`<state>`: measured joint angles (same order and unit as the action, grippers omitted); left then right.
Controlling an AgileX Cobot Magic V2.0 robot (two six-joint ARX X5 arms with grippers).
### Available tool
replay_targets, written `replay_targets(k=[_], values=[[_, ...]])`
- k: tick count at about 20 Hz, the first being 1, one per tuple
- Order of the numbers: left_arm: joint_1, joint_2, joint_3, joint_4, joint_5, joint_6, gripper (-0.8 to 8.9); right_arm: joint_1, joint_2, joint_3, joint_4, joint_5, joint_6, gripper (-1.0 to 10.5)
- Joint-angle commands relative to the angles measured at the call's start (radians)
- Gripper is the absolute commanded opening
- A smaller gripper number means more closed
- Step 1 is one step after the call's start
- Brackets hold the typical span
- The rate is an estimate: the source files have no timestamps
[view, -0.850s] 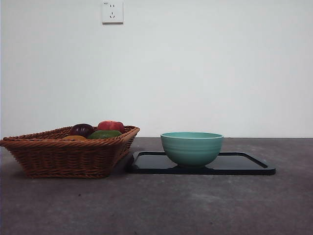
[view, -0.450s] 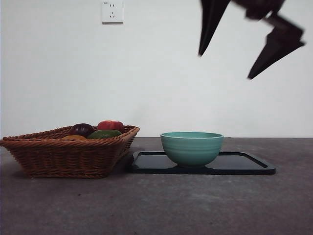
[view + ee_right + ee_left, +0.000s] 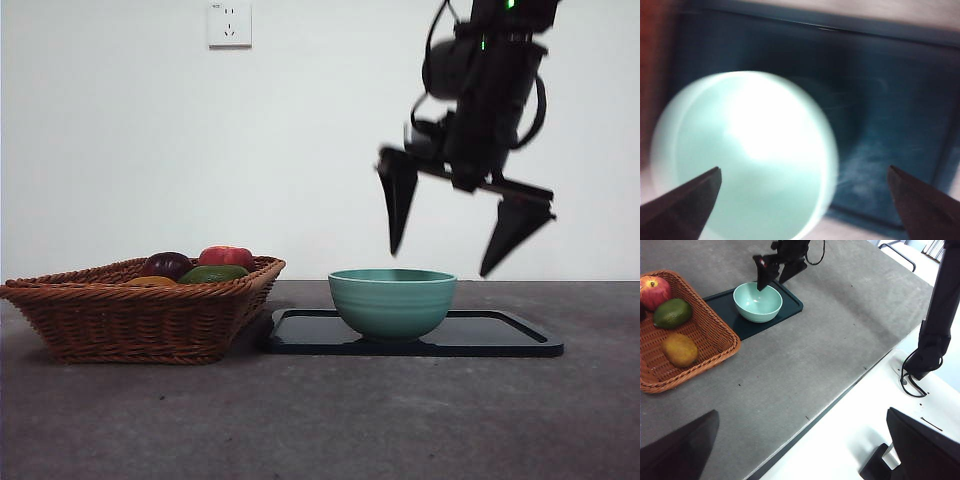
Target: Pick up the wifruite, put it on the bowl, pick up the plate, put it on desk
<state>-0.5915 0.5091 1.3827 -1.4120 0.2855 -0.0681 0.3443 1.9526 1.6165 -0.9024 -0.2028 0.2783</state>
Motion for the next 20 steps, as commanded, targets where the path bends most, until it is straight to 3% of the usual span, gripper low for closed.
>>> replay_targets(k=[1, 6, 9, 16, 20], values=[[-0.006, 0.0, 0.014, -0.011, 0.0, 0.011, 5.31, 0.002, 0.056, 0.022, 0.006, 0.019, -0.023, 5.3], [-0.006, 0.0, 0.014, -0.009, 0.0, 0.012, 5.31, 0.004, 0.088, 0.02, 0.019, 0.019, -0.048, 1.6], [-0.006, 0.0, 0.014, -0.009, 0.0, 0.012, 5.31, 0.003, 0.089, 0.02, 0.015, 0.02, -0.058, 0.3], [-0.006, 0.0, 0.014, -0.01, 0.0, 0.012, 5.31, -0.01, 0.08, 0.042, 0.0, 0.021, -0.055, 0.1], [-0.006, 0.0, 0.014, -0.01, 0.0, 0.011, 5.31, -0.015, -0.008, 0.056, -0.06, 0.02, -0.092, 0.1]])
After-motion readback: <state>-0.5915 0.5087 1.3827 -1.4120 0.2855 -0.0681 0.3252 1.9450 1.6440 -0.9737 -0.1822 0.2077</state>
